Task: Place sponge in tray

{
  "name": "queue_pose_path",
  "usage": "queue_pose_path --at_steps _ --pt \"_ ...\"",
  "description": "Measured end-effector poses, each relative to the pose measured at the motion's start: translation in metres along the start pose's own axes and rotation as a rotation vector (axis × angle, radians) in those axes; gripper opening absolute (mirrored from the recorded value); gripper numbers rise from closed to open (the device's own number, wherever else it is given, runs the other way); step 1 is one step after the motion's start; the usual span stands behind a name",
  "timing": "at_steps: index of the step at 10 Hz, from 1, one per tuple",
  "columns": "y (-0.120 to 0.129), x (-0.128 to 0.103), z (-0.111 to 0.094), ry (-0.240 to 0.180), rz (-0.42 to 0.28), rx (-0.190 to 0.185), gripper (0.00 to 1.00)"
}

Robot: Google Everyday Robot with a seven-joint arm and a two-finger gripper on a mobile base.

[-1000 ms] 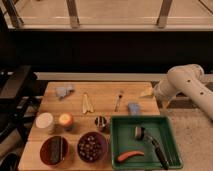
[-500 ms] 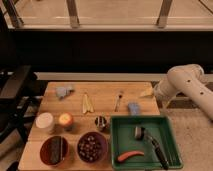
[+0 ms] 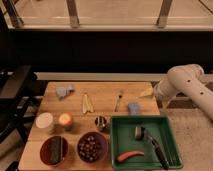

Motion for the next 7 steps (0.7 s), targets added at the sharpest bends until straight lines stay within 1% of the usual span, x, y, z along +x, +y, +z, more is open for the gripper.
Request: queue_pose_path --at_steps 2,3,4,6,7 --pt "0.0 0.0 0.0 0.001 -0.003 -0.001 0.8" --pt "0.001 0.002 -0.001 0.009 -0.013 -0.01 0.8" --pt "0.0 0.006 -0.002 0.025 -0.058 -0.042 0.8" --pt "-0.006 0.008 0.009 0.034 -0.14 -0.092 0.8" --pt "-0.007 0.008 0.014 0.031 -0.158 -0.092 0.8"
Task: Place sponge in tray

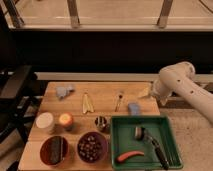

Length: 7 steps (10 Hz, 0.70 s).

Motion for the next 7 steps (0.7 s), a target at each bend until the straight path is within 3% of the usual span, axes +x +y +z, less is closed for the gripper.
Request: queue_pose_path --at_steps 7 --pt "-0.028 0.008 0.059 -0.012 -0.096 0.062 0.8"
